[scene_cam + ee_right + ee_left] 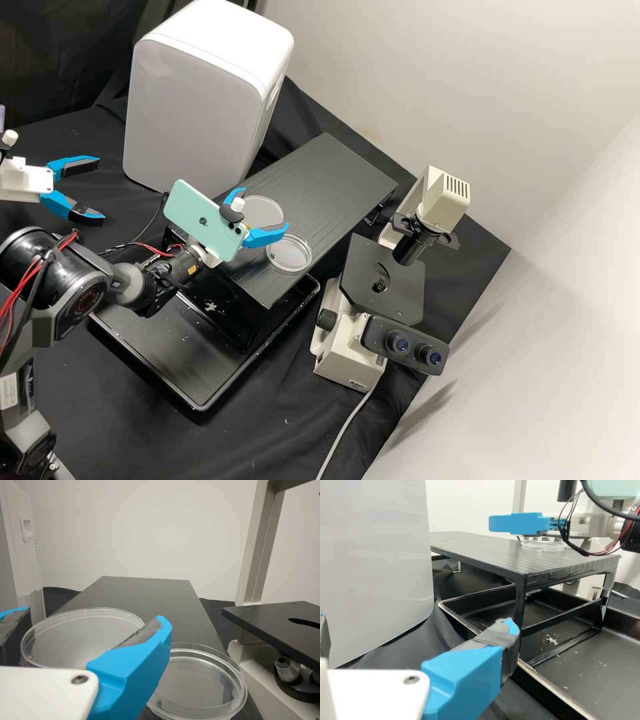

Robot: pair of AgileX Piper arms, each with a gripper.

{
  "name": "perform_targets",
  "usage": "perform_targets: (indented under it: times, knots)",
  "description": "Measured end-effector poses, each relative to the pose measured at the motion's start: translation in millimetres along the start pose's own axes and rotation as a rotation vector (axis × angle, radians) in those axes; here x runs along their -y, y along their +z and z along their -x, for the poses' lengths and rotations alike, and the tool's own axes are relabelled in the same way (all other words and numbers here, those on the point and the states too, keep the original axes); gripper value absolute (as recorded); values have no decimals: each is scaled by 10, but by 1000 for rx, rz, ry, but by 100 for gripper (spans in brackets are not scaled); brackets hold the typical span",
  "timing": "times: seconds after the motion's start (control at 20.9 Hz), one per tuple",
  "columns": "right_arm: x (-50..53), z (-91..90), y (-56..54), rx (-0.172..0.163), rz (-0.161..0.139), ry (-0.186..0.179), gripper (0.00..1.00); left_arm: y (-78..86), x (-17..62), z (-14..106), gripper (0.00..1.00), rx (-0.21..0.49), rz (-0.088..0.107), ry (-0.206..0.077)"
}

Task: Remove the lid from the petri dish

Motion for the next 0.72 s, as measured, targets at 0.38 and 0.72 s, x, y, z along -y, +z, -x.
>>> perform_targets:
  times: [0.38,0.72]
  knots:
    - [-35,-2,36,13,-2,13,0,0,0,0,100,0,0,0]
    - [31,-20,99,33,0,-7,100,0,0,0,100,0,0,0]
